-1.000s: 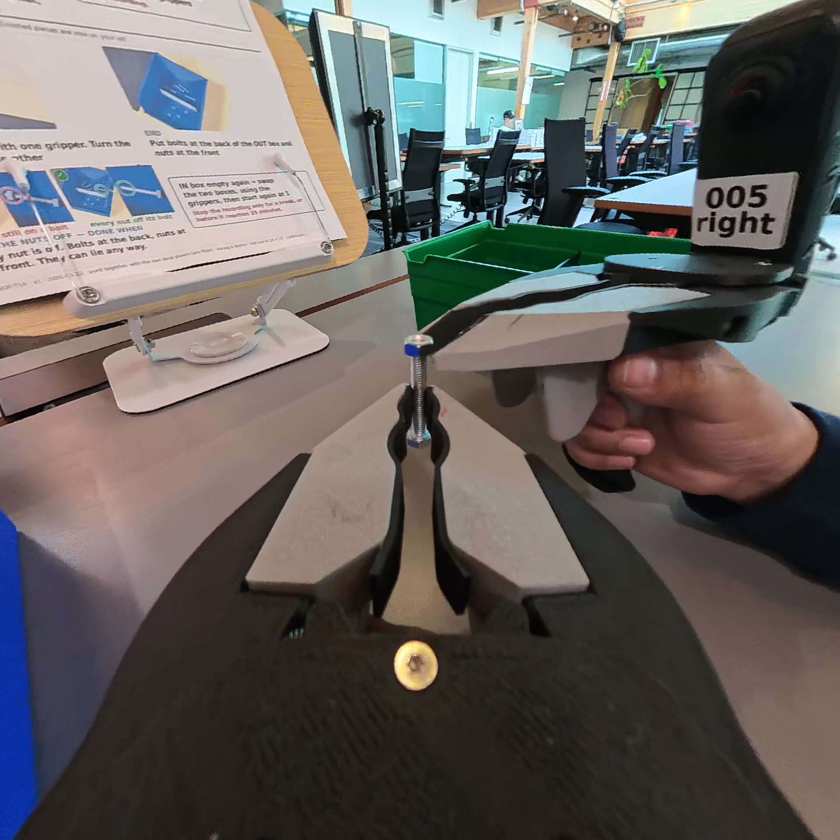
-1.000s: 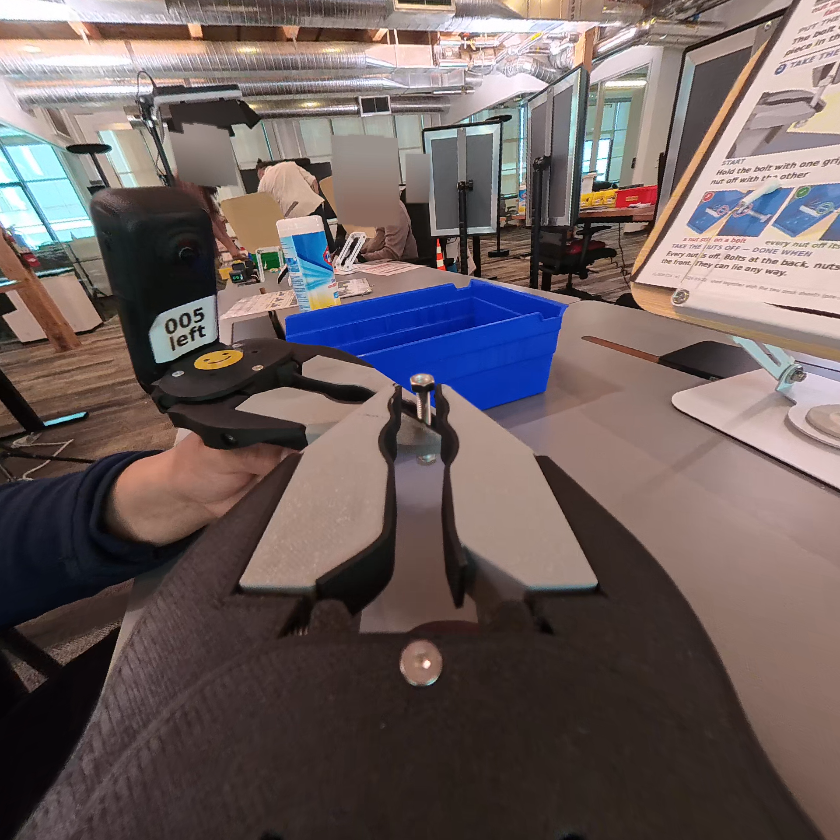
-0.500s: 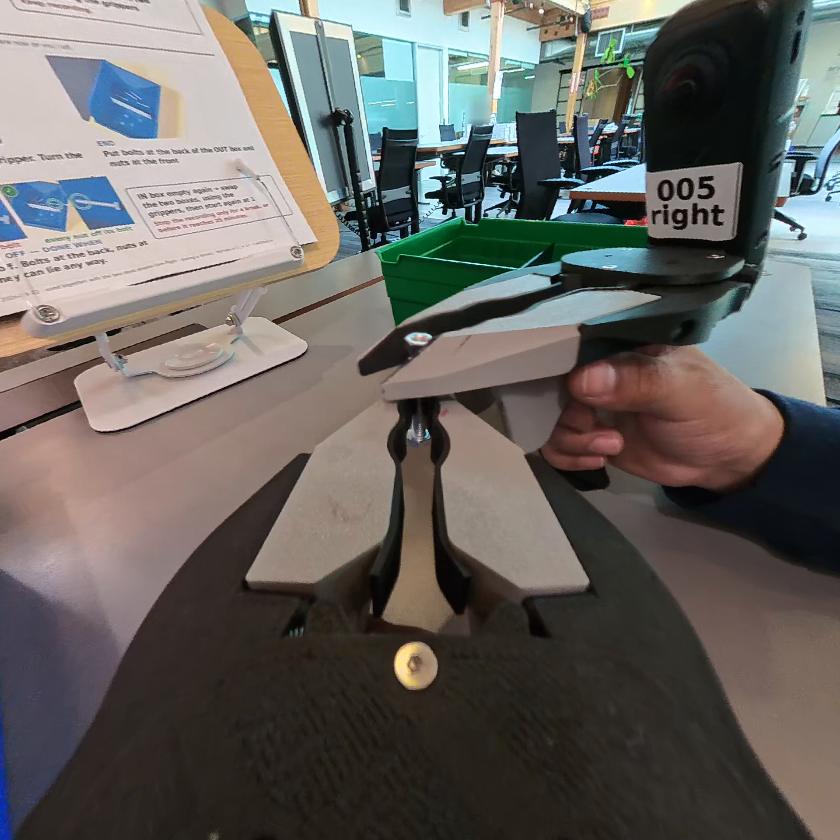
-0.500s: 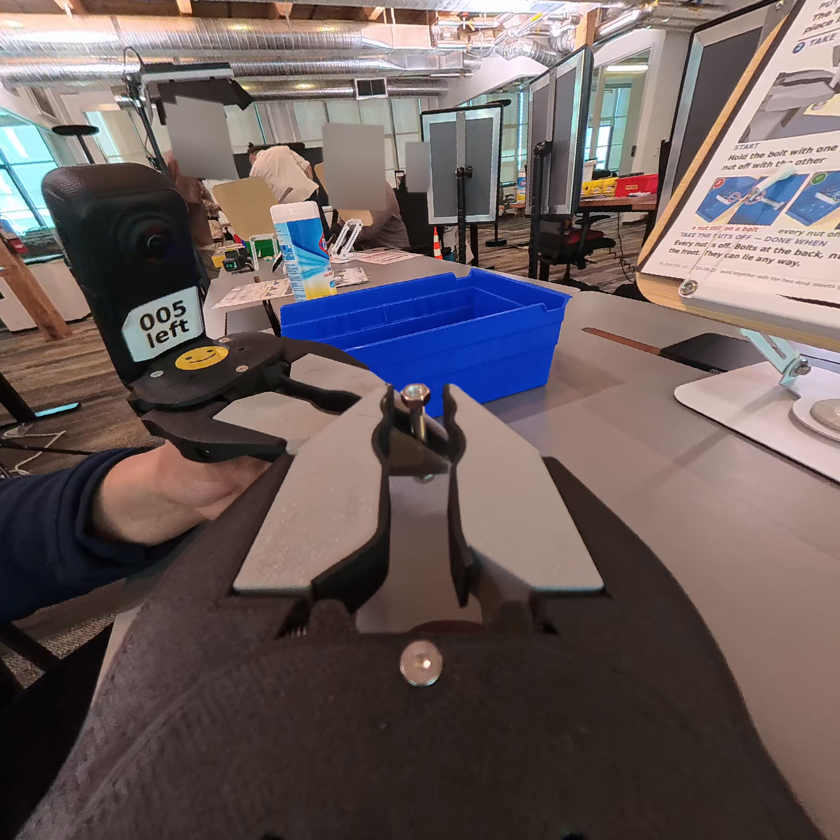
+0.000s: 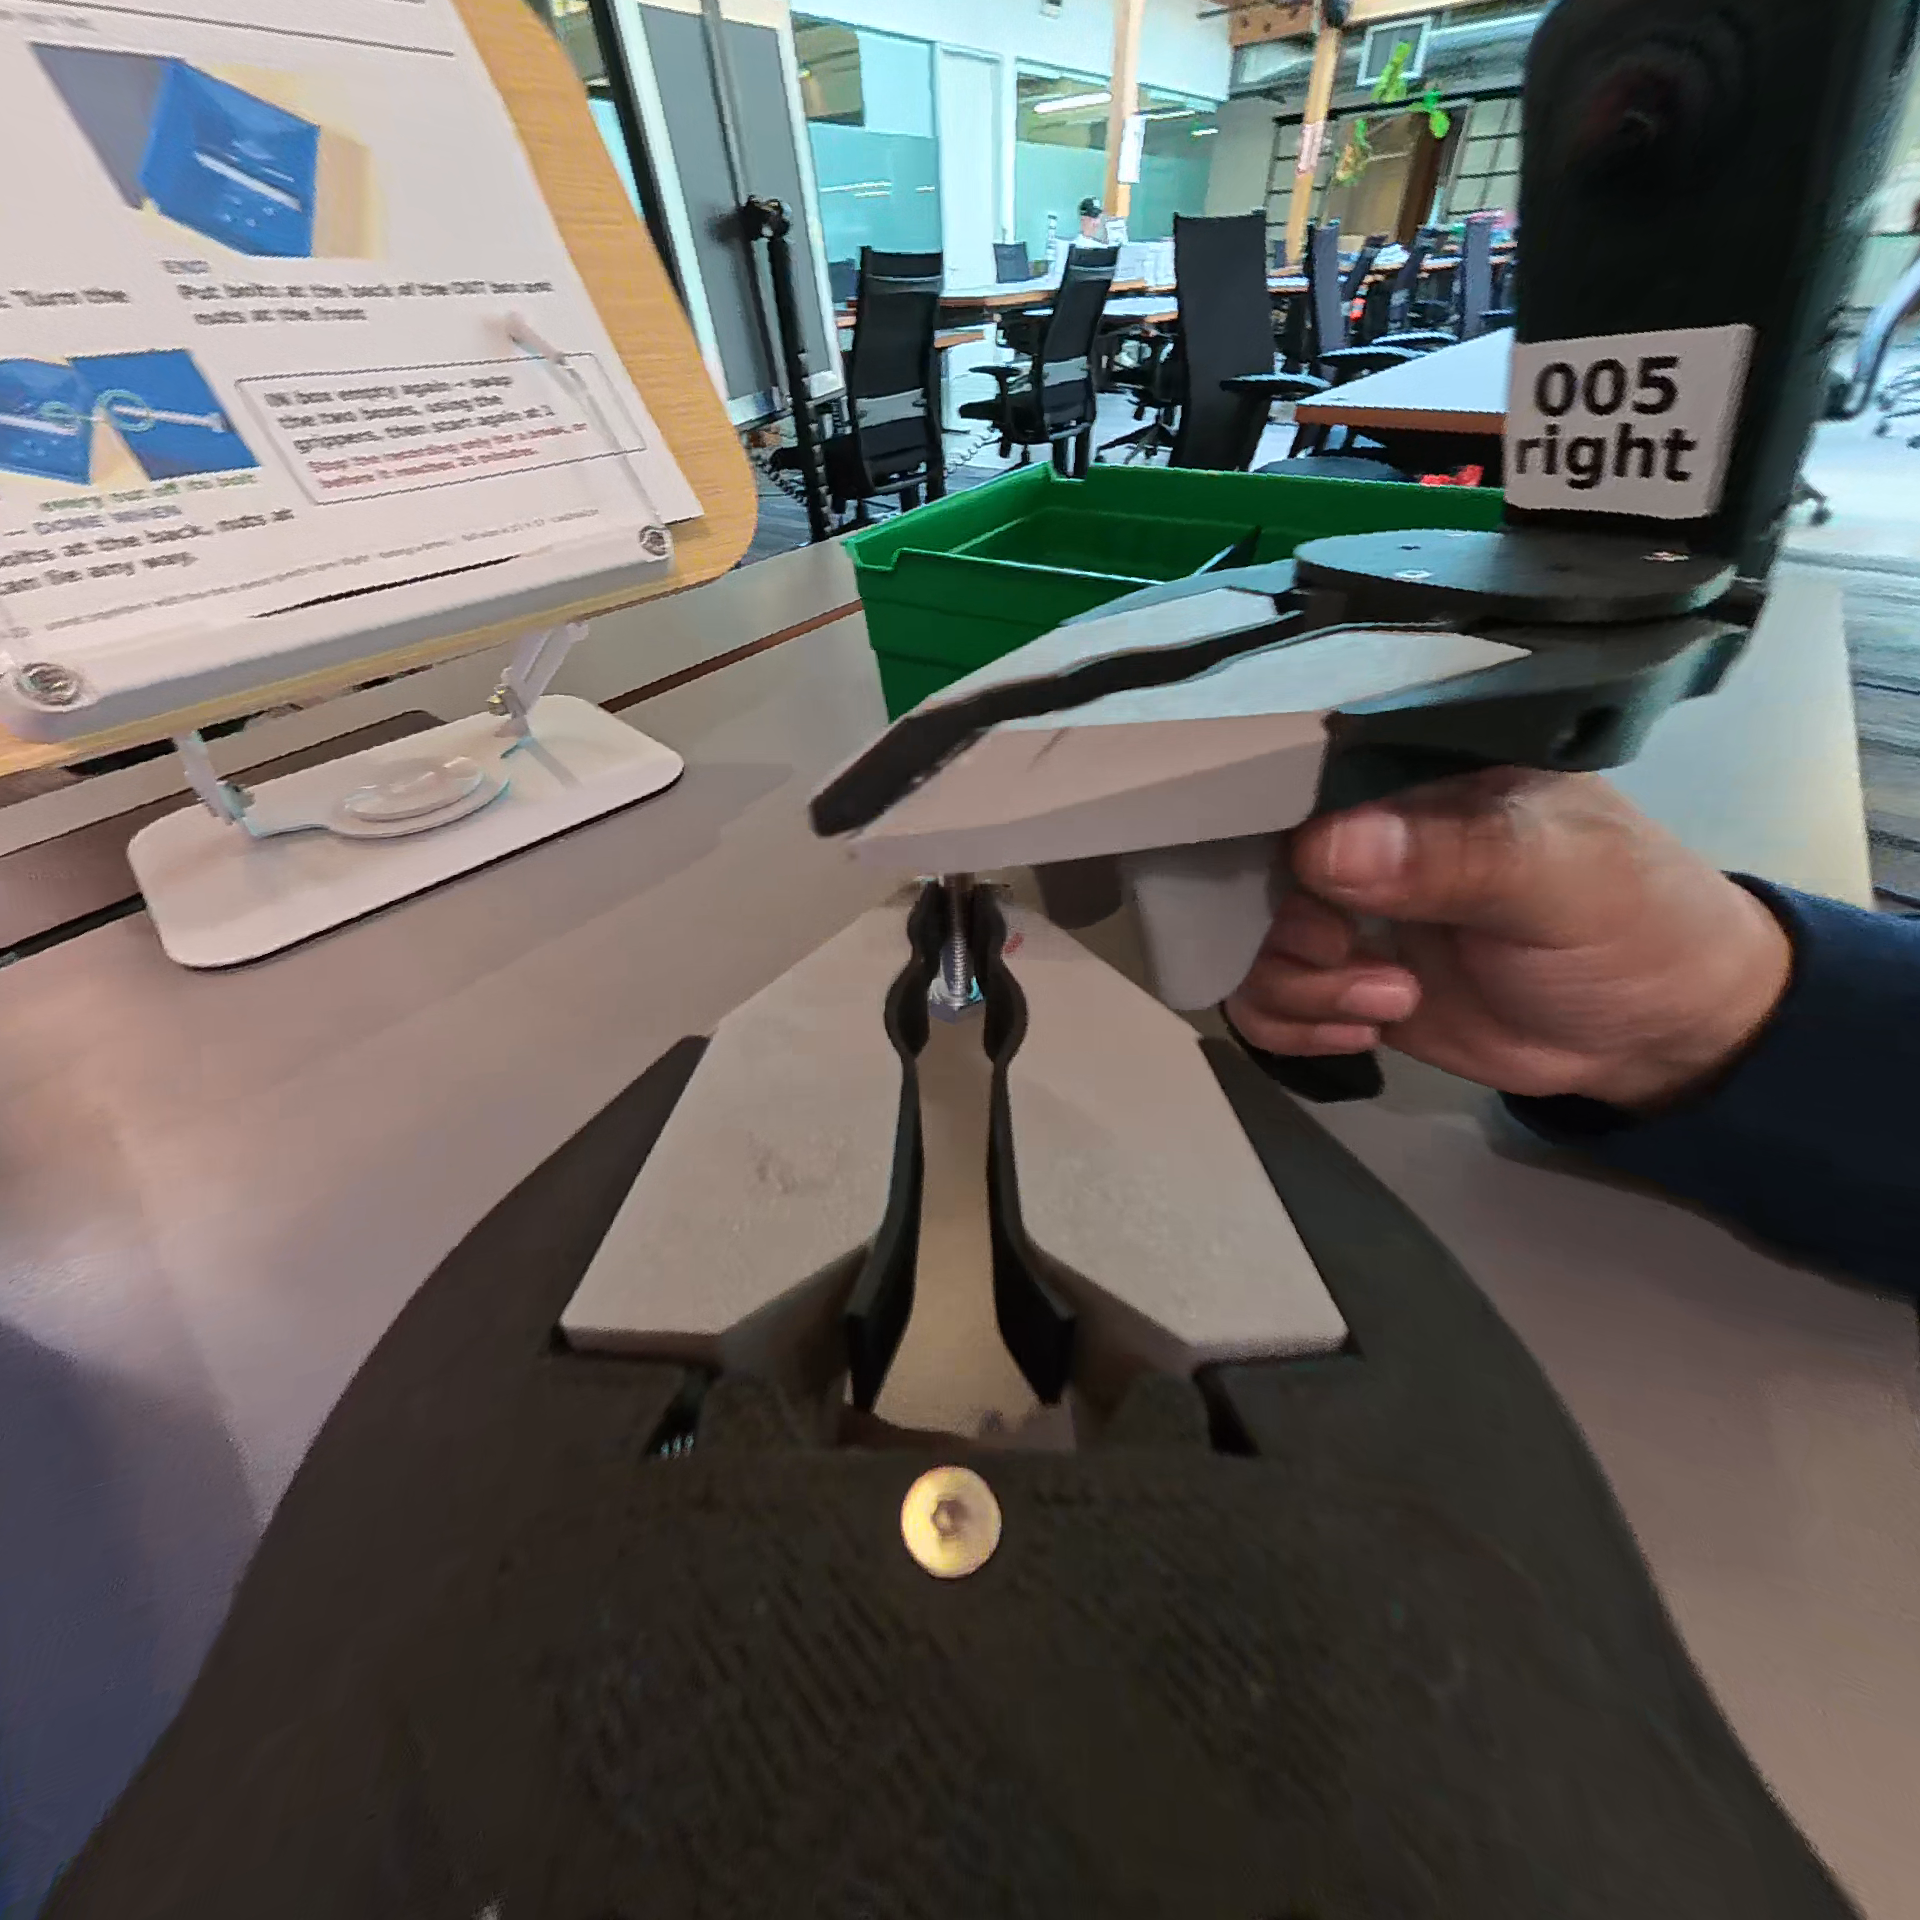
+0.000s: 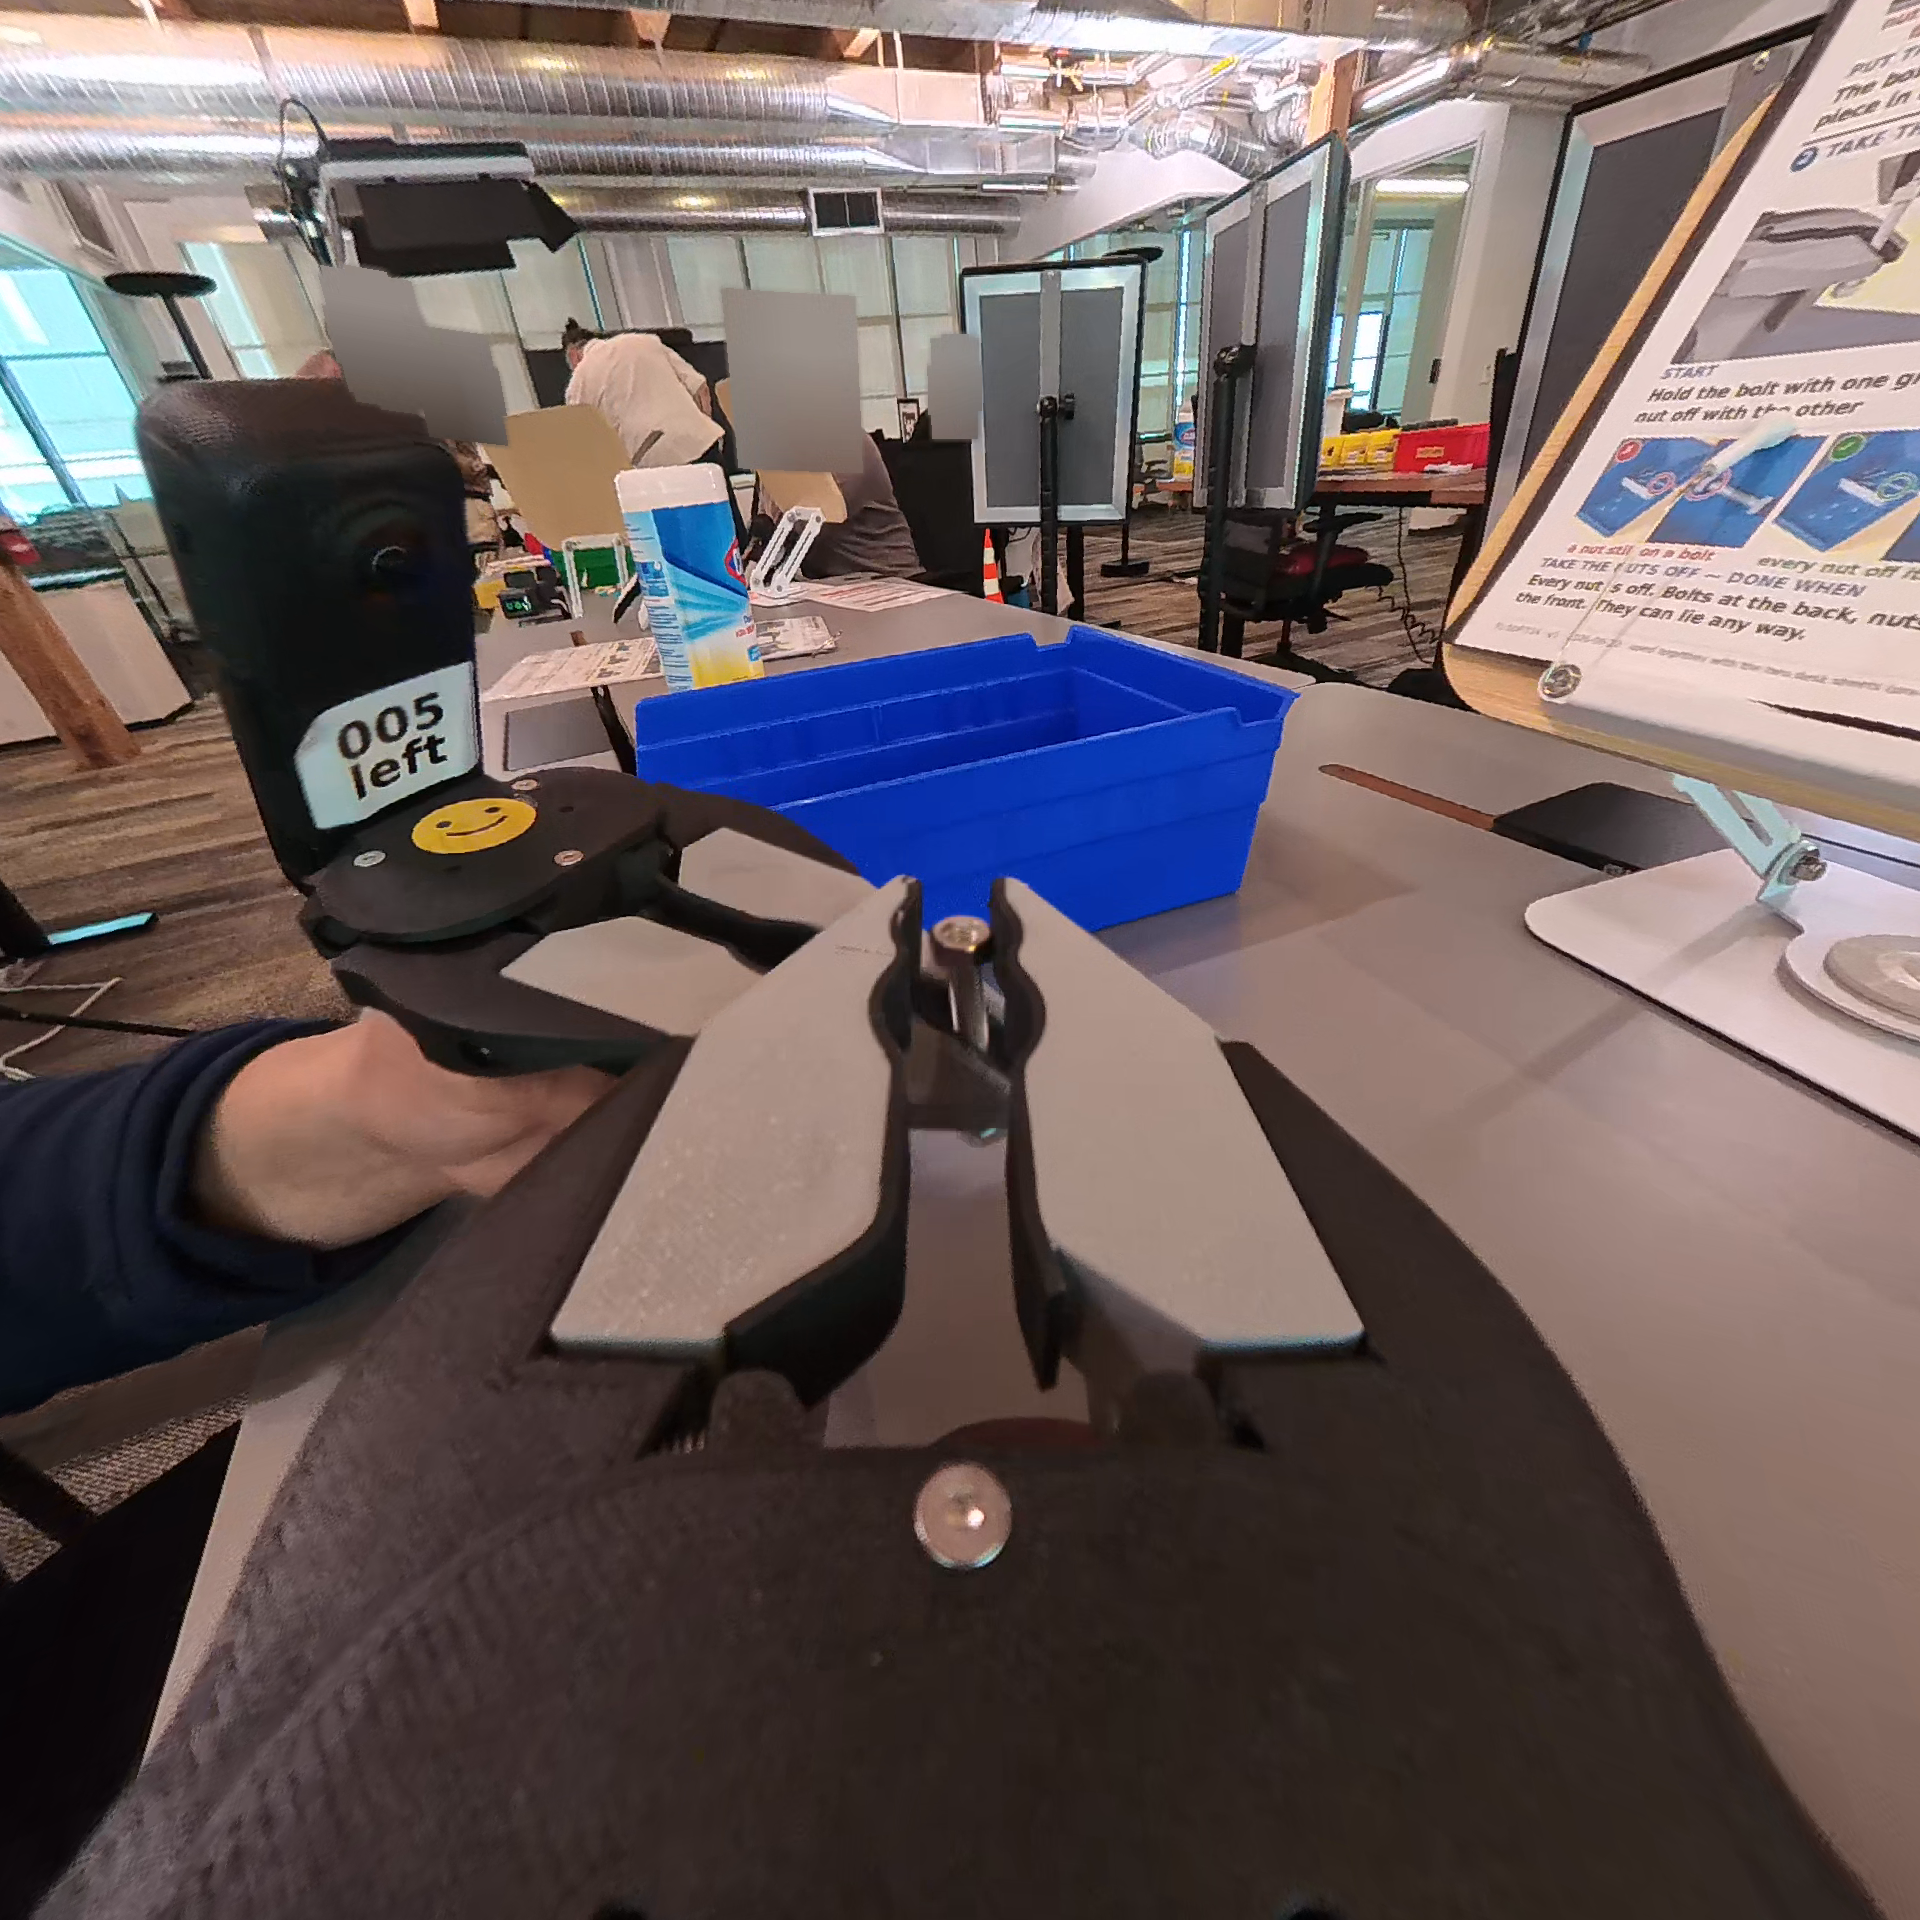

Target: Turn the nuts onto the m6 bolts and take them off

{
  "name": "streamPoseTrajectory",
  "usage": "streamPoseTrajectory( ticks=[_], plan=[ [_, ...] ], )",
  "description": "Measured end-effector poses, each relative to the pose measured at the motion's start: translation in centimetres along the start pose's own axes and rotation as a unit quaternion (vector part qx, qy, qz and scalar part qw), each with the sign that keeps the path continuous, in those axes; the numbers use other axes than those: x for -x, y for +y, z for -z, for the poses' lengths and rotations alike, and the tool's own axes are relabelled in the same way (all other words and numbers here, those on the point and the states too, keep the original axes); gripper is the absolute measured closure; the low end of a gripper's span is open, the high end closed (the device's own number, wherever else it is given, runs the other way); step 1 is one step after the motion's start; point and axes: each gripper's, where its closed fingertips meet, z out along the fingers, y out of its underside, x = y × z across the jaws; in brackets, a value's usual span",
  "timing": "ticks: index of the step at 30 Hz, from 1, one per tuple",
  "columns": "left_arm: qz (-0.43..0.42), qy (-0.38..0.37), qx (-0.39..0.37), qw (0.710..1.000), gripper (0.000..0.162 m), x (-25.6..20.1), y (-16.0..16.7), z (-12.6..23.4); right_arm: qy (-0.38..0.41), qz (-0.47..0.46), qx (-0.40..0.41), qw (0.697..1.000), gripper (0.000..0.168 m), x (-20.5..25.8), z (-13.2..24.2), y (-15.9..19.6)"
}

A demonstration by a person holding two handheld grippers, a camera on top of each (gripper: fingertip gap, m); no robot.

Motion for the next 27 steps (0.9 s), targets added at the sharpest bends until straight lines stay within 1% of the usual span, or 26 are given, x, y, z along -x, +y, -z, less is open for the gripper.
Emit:
streamPoseTrajectory(
  ticks=[3, 6, 7, 9, 14, 20, 24, 27],
  plan=[
    [-0.015, -0.001, 0.004, 1.0, 0.159, -0.4, 0.1, -0.2, -0.001, 0.0, 0.004, 1.0, 0.162, 0.0, -0.1, 0.2],
    [-0.005, 0.005, 0.001, 1.0, 0.159, -0.4, 0.0, -0.1, -0.004, -0.006, 0.002, 1.0, 0.162, 0.1, -0.1, 0.1],
    [-0.004, -0.001, 0.001, 1.0, 0.159, -0.1, 0.0, 0.0, 0.0, -0.006, 0.001, 1.0, 0.16, -0.1, -0.1, 0.0],
    [-0.002, -0.023, 0.004, 1.0, 0.159, 0.8, 0.1, 0.1, 0.008, -0.009, -0.006, 1.0, 0.151, -0.4, 0.2, -0.3],
    [0.03, -0.061, -0.002, 0.998, 0.159, 2.9, 0.1, 0.6, 0.012, -0.019, -0.023, 0.999, 0.153, -0.9, 0.8, -0.9],
    [0.012, -0.043, 0.006, 0.999, 0.159, 1.8, 0.2, 0.2, 0.011, 0.001, 0.001, 1.0, 0.155, -0.3, 0.0, 0.0],
    [-0.003, -0.028, 0.002, 1.0, 0.159, 0.9, 0.0, 0.1, 0.006, -0.002, 0.006, 1.0, 0.161, -0.2, -0.2, 0.3],
    [-0.006, -0.025, 0.003, 1.0, 0.159, 0.7, 0.1, 0.0, 0.009, 0.005, 0.013, 1.0, 0.162, -0.1, -0.4, 0.5]
  ],
)
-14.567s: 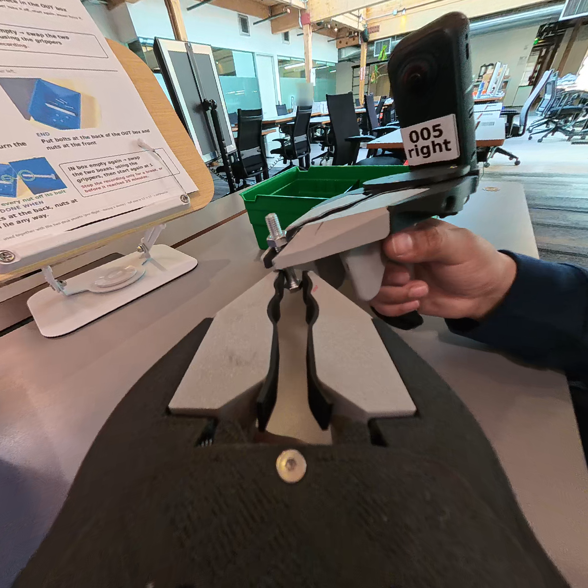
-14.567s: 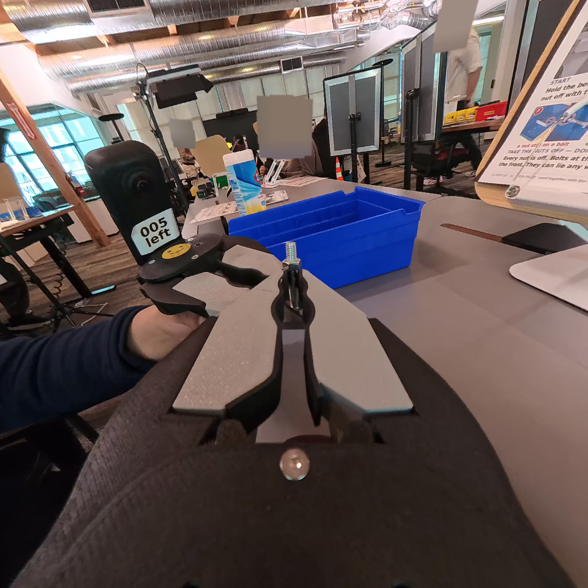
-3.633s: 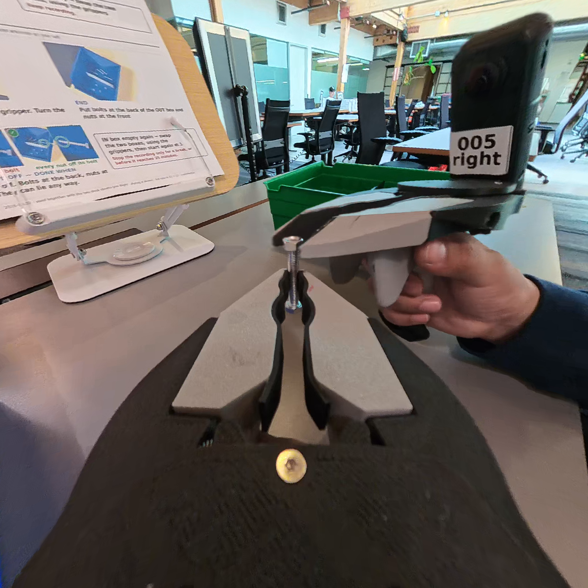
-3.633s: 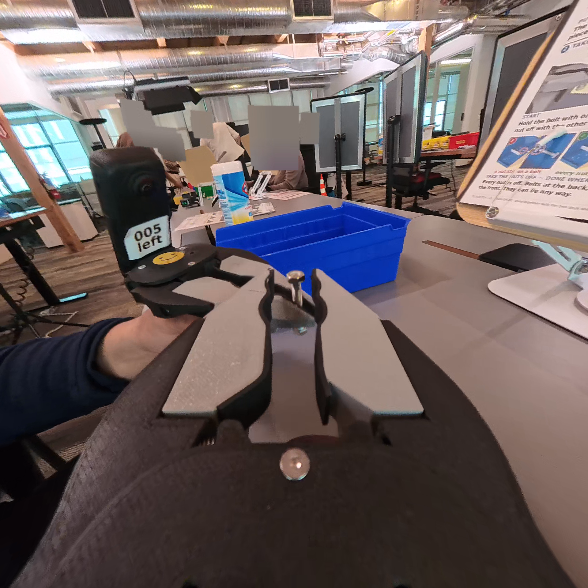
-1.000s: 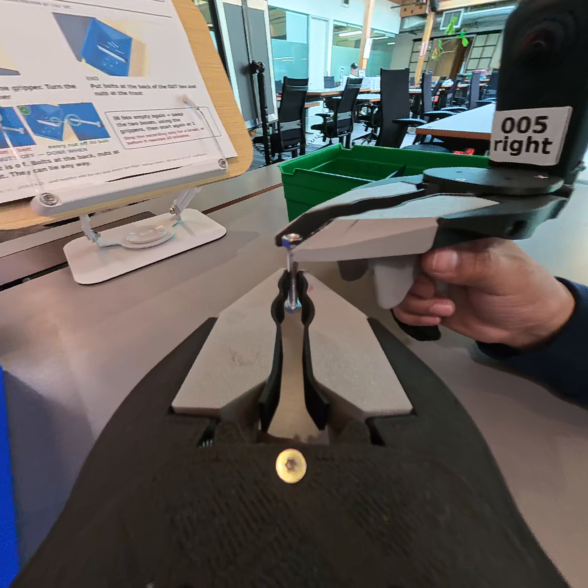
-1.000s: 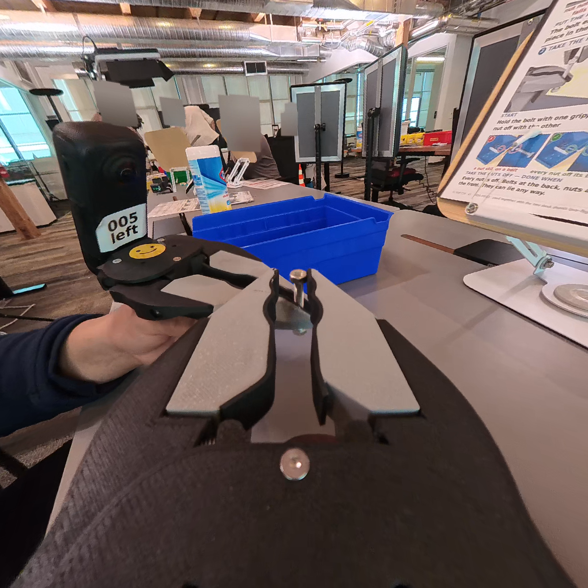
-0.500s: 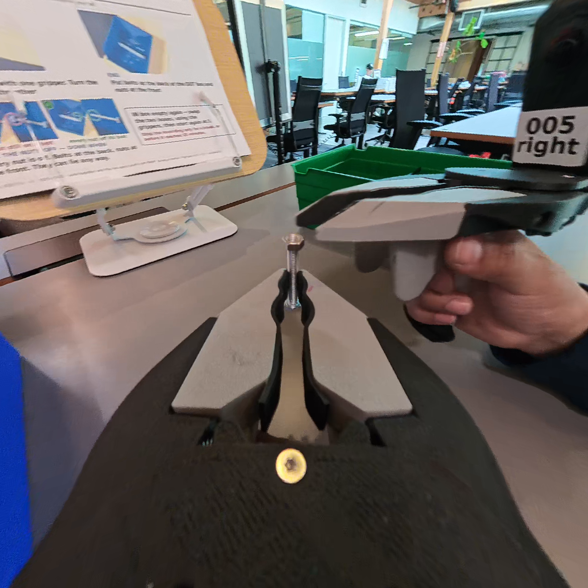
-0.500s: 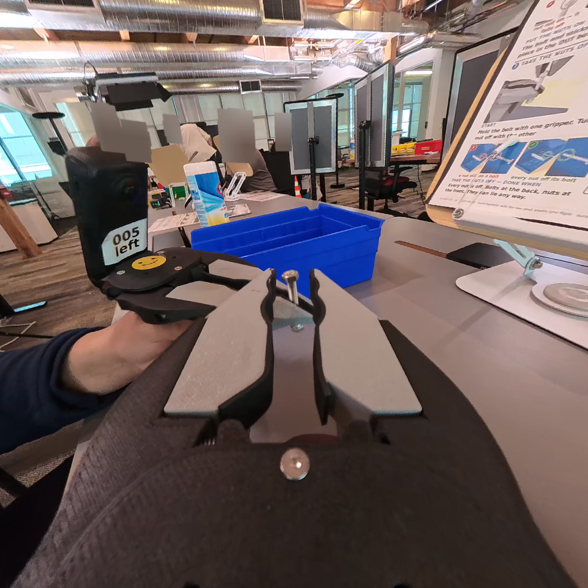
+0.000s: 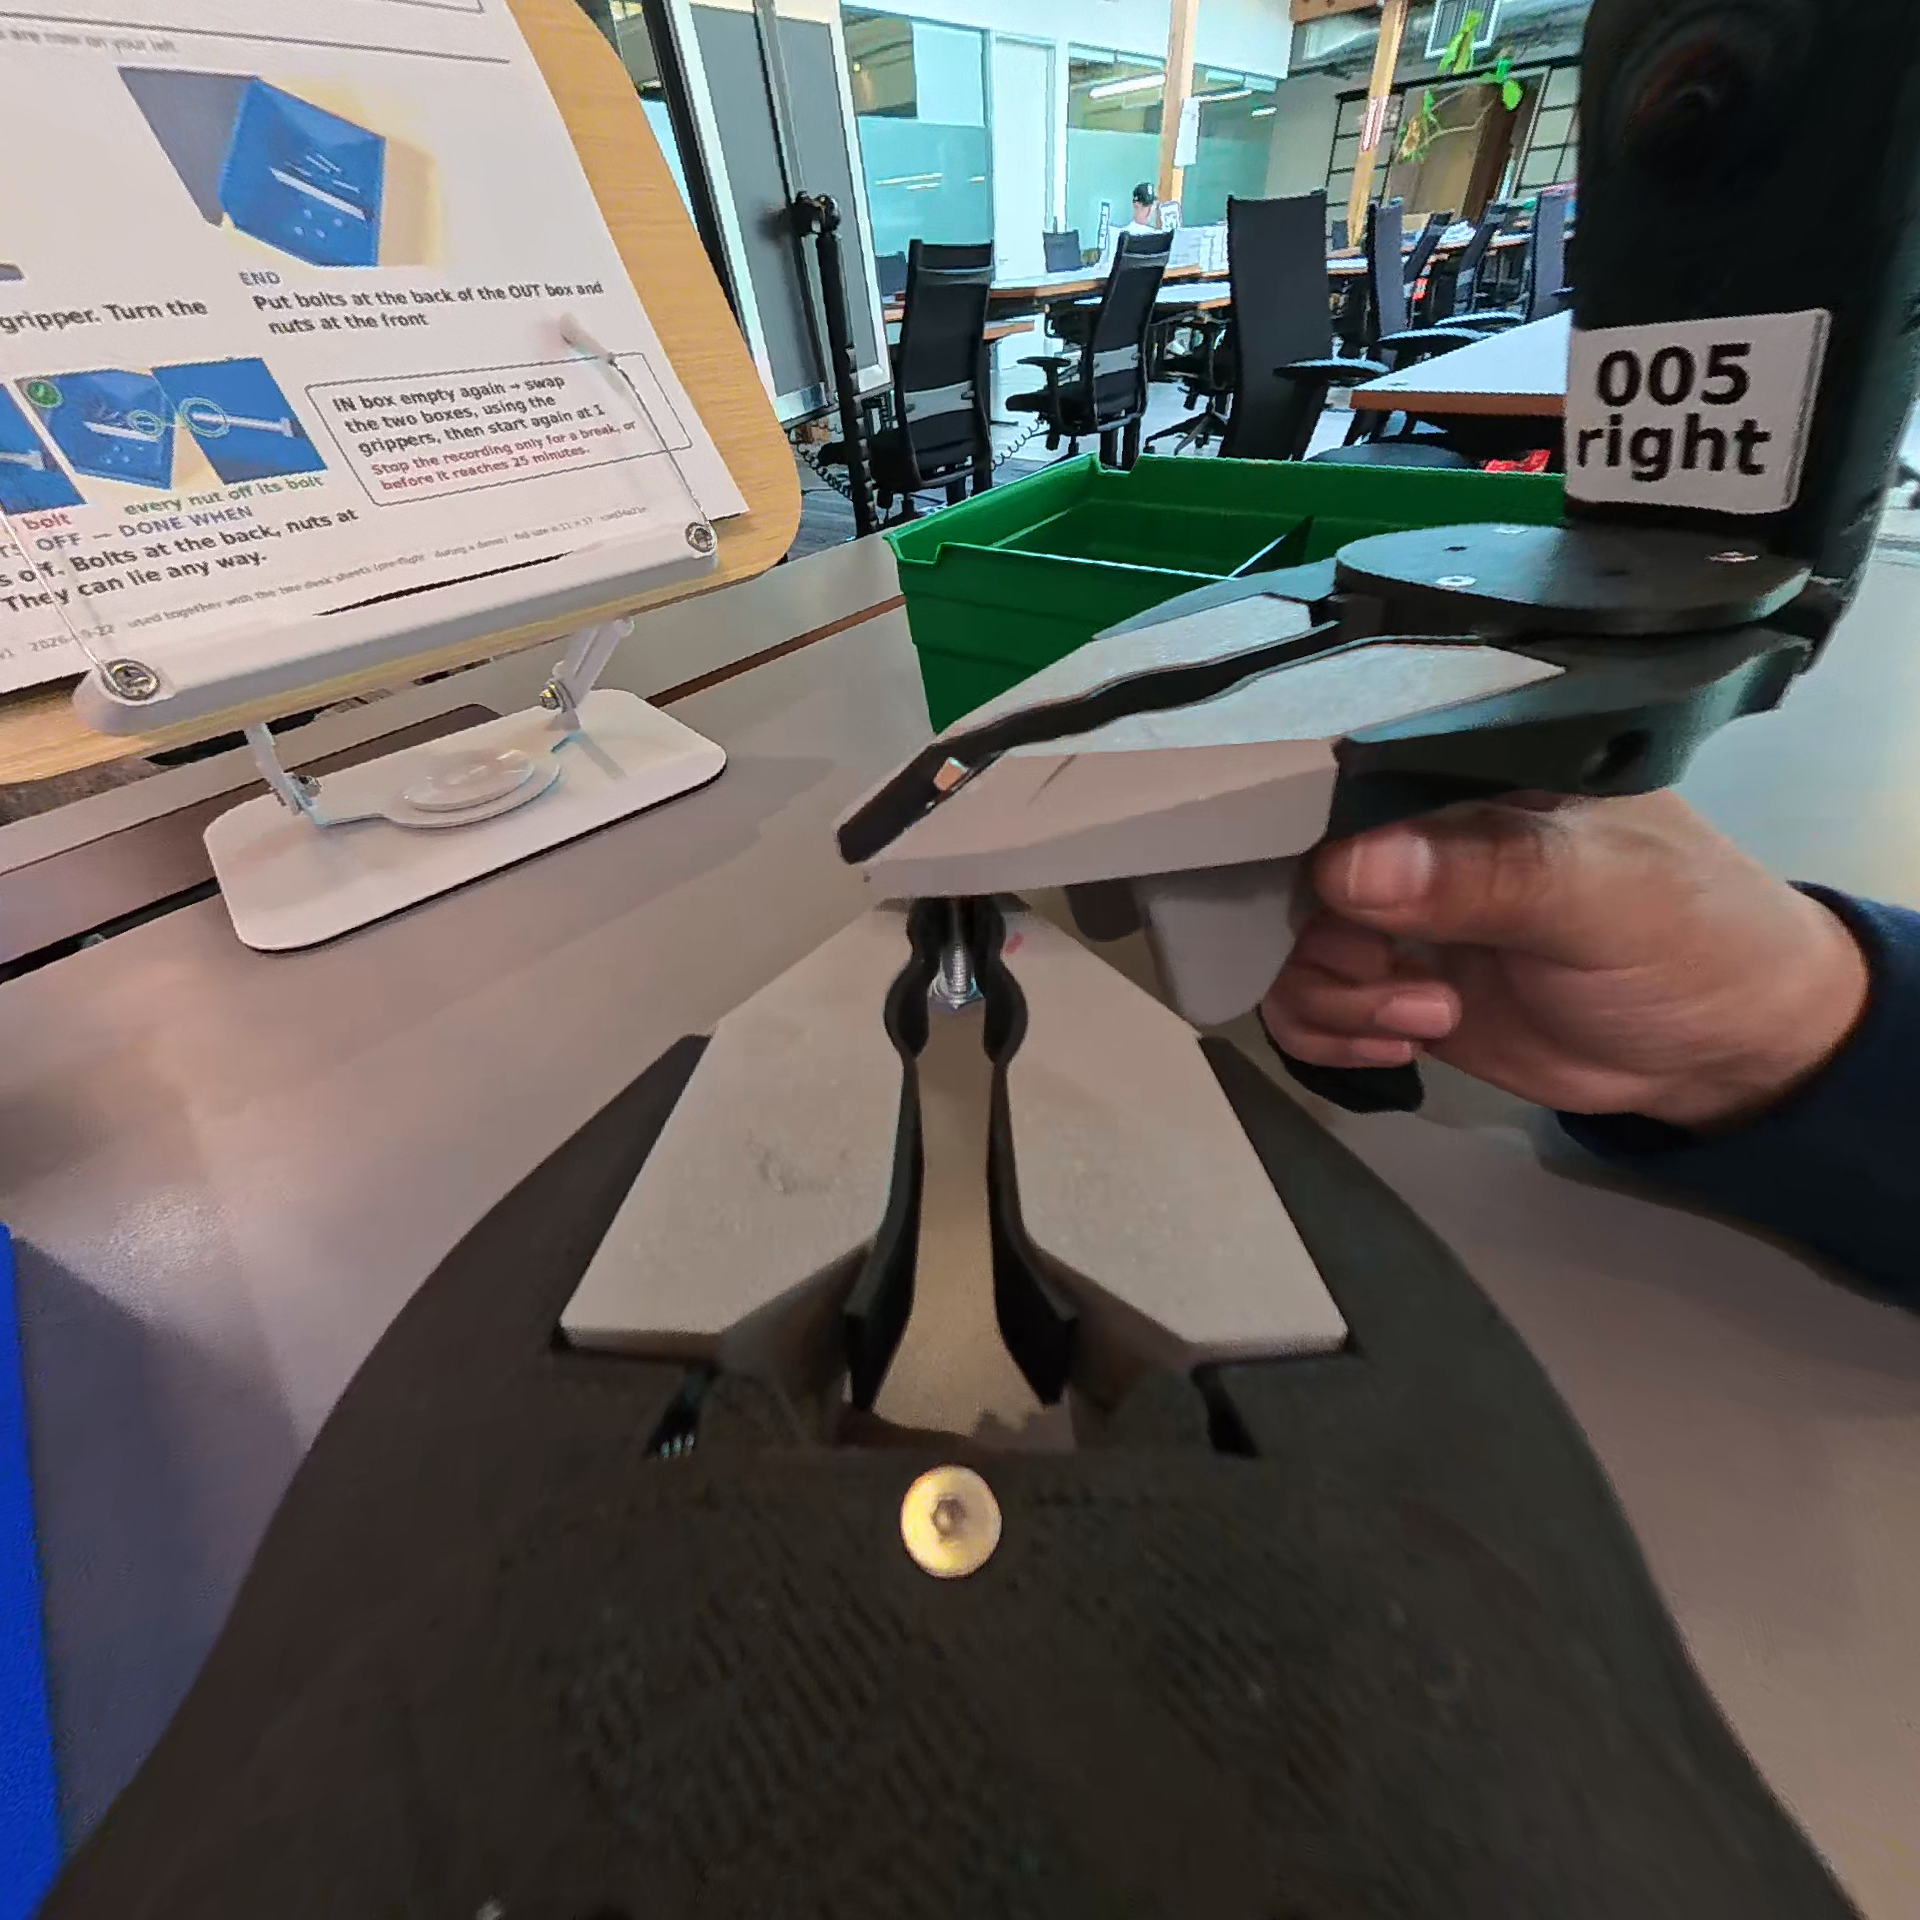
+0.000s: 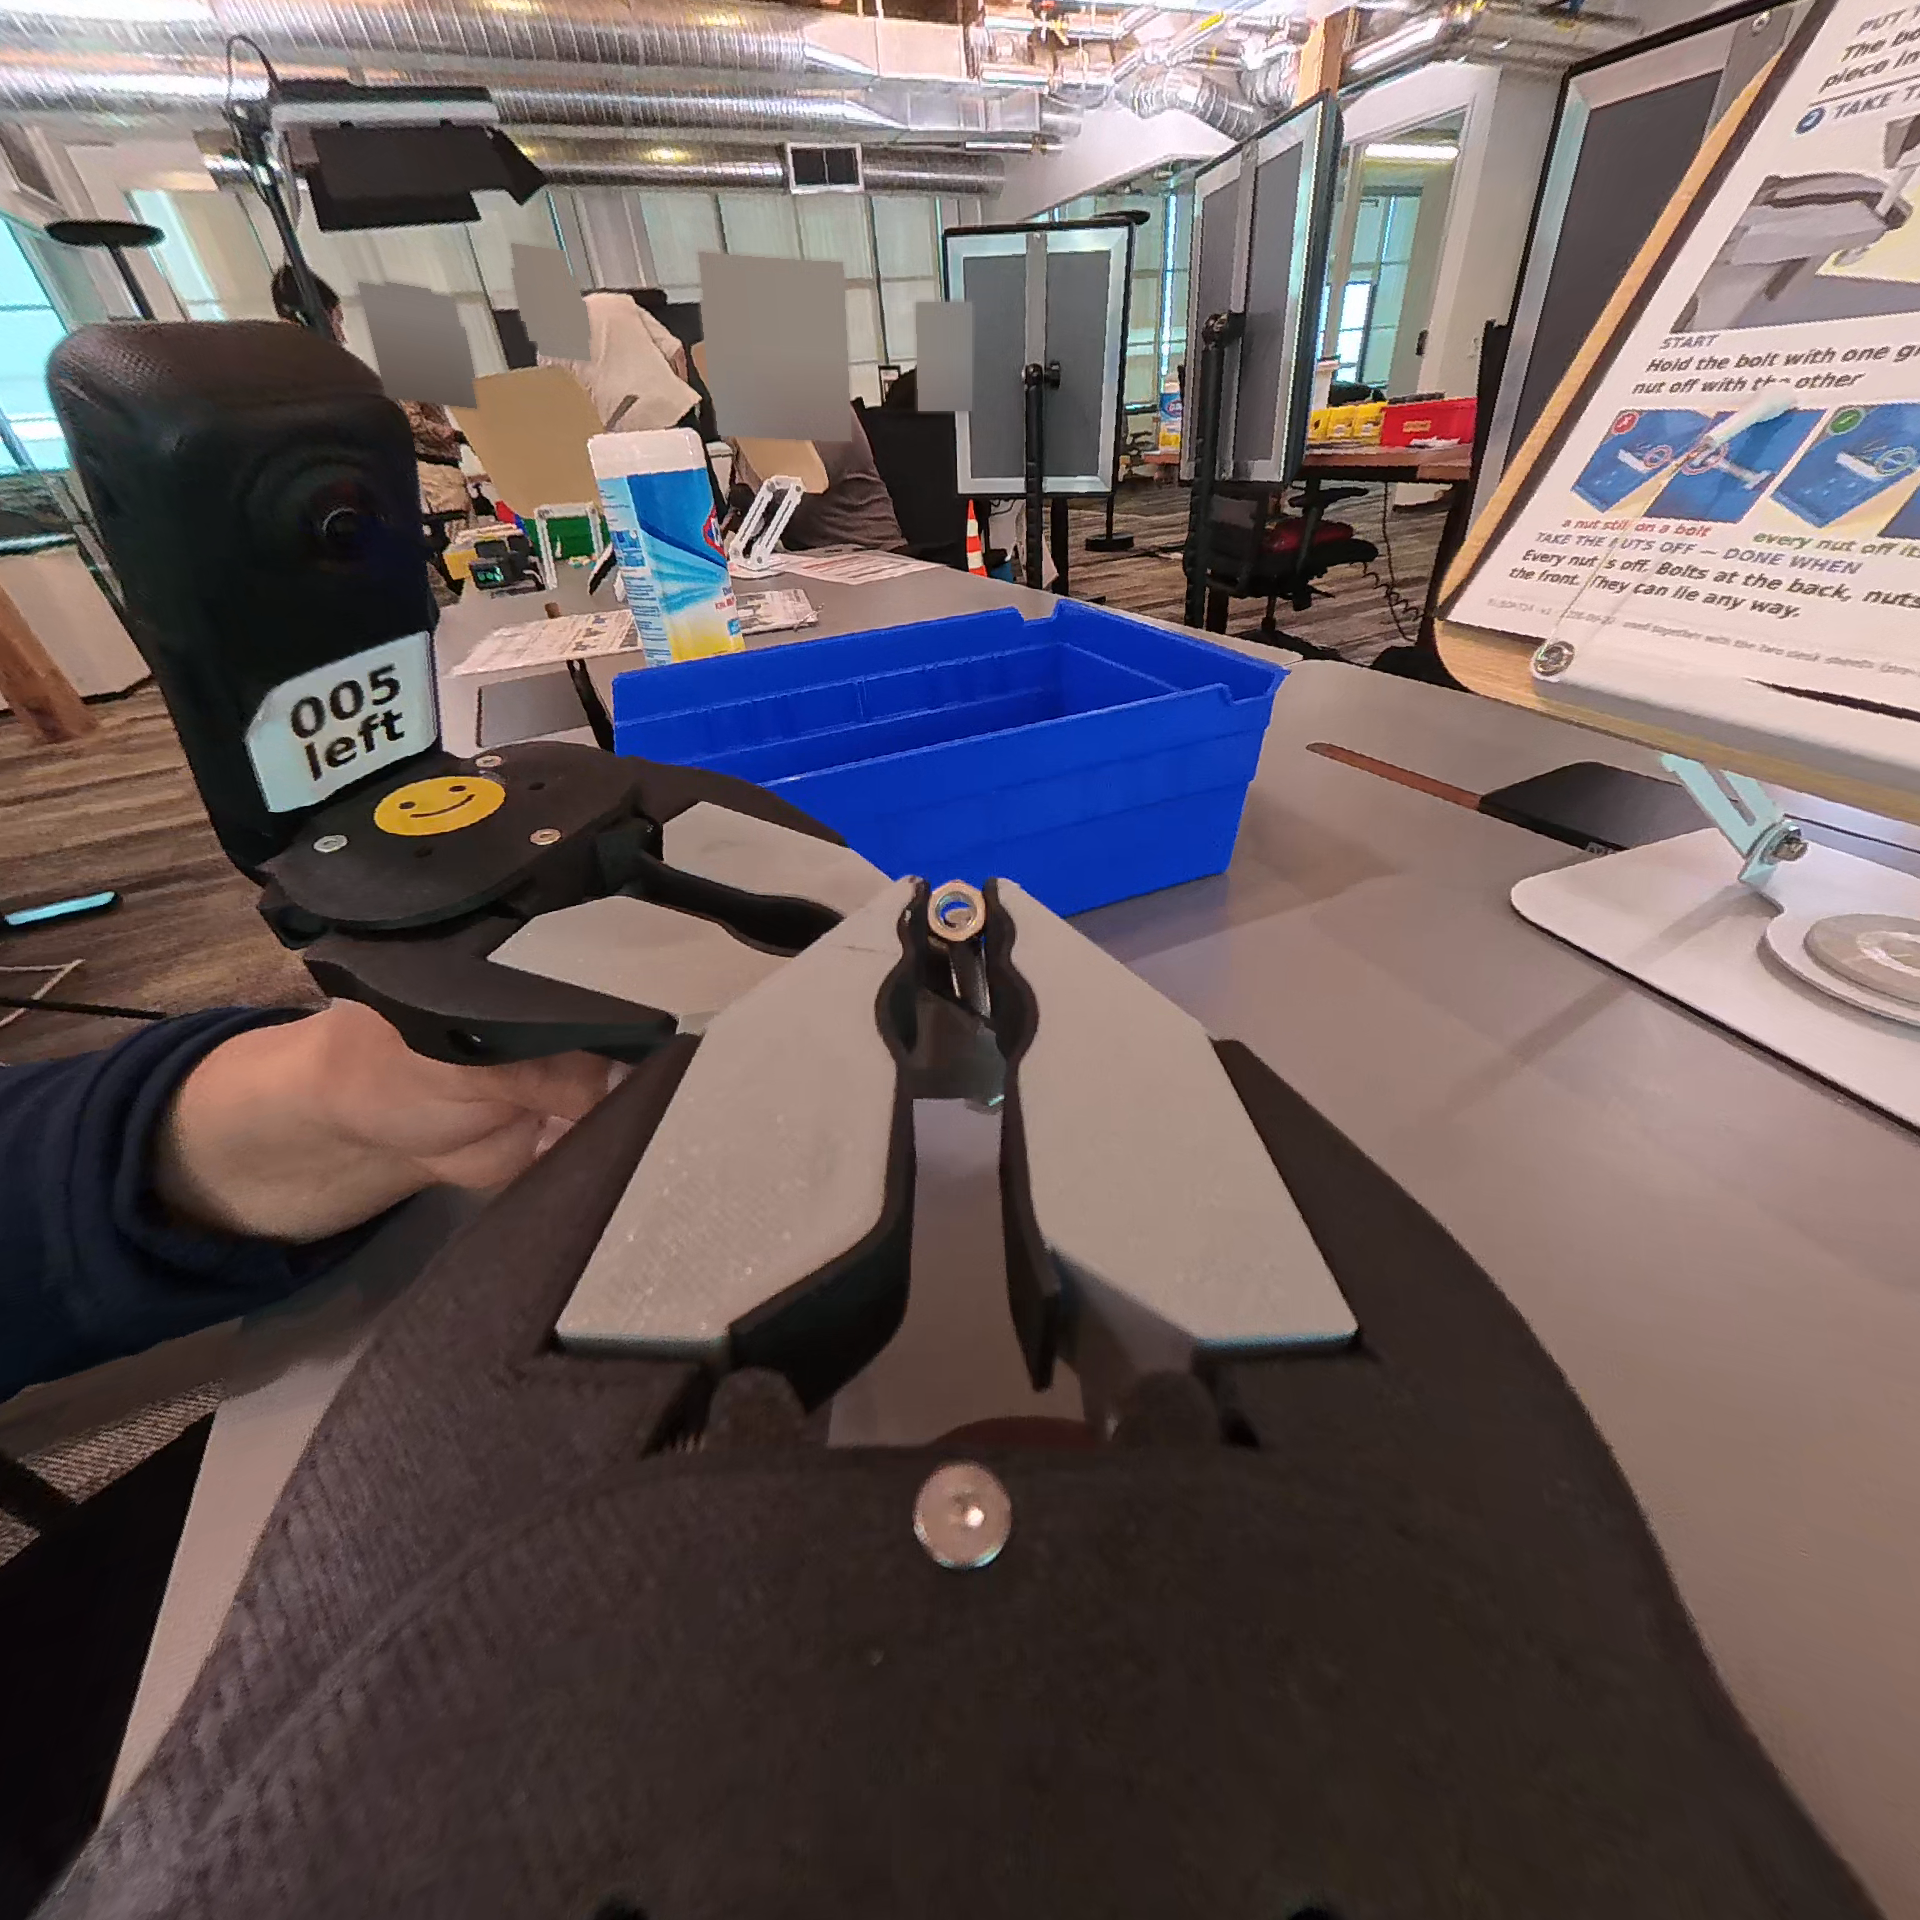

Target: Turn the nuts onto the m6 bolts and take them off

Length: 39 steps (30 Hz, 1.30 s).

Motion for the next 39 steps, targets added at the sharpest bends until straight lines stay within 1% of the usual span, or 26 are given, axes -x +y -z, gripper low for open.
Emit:
streamPoseTrajectory(
  ticks=[4, 8, 13, 15, 16, 17, 19, 21, 22, 23, 25, 26, 28, 30, 32, 36, 38, 39],
  plan=[
    [0.014, 0.026, 0.011, 0.999, 0.159, -0.7, 0.4, -0.2, -0.006, 0.0, -0.007, 1.0, 0.162, 0.2, 0.2, -0.3],
    [0.008, 0.01, 0.021, 1.0, 0.159, -0.1, 0.8, -0.3, 0.006, 0.007, -0.014, 1.0, 0.162, -0.2, 0.5, -0.8],
    [0.009, -0.003, 0.023, 1.0, 0.159, 0.5, 0.9, -0.2, 0.041, 0.021, -0.066, 0.997, 0.162, -0.4, 2.6, -3.1],
    [0.004, 0.0, 0.027, 1.0, 0.159, 0.3, 1.0, -0.2, 0.04, 0.035, -0.075, 0.996, 0.163, 1.4, 4.5, -4.5],
    [0.003, 0.005, 0.026, 1.0, 0.159, 0.1, 1.0, -0.3, 0.055, 0.065, -0.068, 0.994, 0.162, 2.0, 5.7, -5.4],
    [0.002, 0.008, 0.027, 1.0, 0.159, -0.1, 1.0, -0.3, 0.082, 0.101, -0.045, 0.99, 0.162, 2.1, 7.0, -6.2],
    [-0.004, 0.017, 0.03, 0.999, 0.159, -0.6, 1.1, -0.4, 0.157, 0.155, 0.002, 0.975, 0.162, 0.6, 10.6, -8.1],
    [-0.013, 0.023, 0.031, 0.999, 0.159, -1.1, 1.1, -0.5, 0.228, 0.167, 0.019, 0.959, 0.162, -2.0, 15.4, -9.7],
    [-0.017, 0.027, 0.031, 0.999, 0.159, -1.3, 1.1, -0.5, 0.269, 0.163, 0.037, 0.949, 0.162, -4.1, 18.0, -9.6],
    [-0.02, 0.032, 0.031, 0.999, 0.159, -1.6, 1.1, -0.5, 0.308, 0.152, 0.064, 0.937, 0.162, -6.4, 20.4, -8.7],
    [-0.023, 0.044, 0.024, 0.998, 0.159, -2.0, 0.9, -0.5, 0.371, 0.104, 0.132, 0.913, 0.162, -11.1, 24.7, -5.0],
    [-0.023, 0.049, 0.021, 0.998, 0.159, -2.2, 0.8, -0.5, 0.384, 0.077, 0.163, 0.906, 0.162, -12.7, 26.1, -2.8],
    [-0.022, 0.05, 0.021, 0.998, 0.159, -2.2, 0.8, -0.5, 0.391, 0.036, 0.203, 0.897, 0.162, -14.8, 27.8, 1.0],
    [-0.016, 0.052, 0.021, 0.998, 0.159, -2.1, 0.8, -0.4, 0.386, 0.006, 0.23, 0.893, 0.156, -15.7, 28.5, 3.6],
    [-0.006, 0.058, 0.016, 0.998, 0.159, -2.2, 0.7, -0.4, 0.384, -0.005, 0.235, 0.893, 0.153, -16.0, 28.7, 4.4],
    [0.009, 0.086, 0.01, 0.996, 0.159, -2.9, 0.5, -0.3, 0.376, 0.005, 0.2, 0.905, 0.152, -14.9, 27.6, 2.5],
    [0.001, 0.091, 0.007, 0.996, 0.159, -3.3, 0.3, -0.2, 0.342, 0.013, 0.165, 0.925, 0.151, -12.4, 25.3, 0.8],
    [-0.005, 0.096, 0.004, 0.995, 0.159, -3.5, 0.2, -0.2, 0.311, 0.019, 0.142, 0.94, 0.154, -10.6, 23.6, -0.1]
  ],
)
